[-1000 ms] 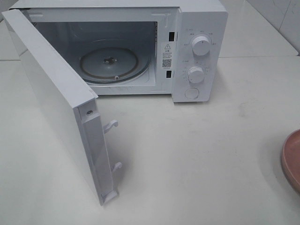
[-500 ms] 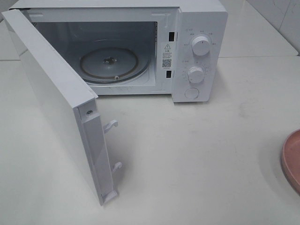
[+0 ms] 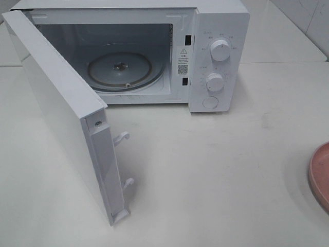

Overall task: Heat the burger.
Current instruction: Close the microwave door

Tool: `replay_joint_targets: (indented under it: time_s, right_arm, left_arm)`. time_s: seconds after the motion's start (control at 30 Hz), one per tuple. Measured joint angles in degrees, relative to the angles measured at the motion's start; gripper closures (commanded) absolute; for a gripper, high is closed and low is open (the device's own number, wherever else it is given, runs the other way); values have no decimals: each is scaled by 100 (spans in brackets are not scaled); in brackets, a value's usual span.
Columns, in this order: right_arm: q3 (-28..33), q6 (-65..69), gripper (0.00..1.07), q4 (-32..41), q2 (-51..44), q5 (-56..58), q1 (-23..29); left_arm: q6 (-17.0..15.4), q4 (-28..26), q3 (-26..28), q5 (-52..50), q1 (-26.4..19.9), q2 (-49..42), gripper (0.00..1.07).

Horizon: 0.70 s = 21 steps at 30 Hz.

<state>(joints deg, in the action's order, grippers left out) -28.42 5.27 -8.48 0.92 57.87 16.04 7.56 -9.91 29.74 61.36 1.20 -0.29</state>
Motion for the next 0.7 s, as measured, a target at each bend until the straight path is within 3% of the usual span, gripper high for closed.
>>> replay_joint_targets:
  time_s: [0.7]
  right_arm:
    - [-6, -52, 31, 6, -109, -17, -544]
  left_arm:
    - [0, 0, 0, 0, 0, 0, 7]
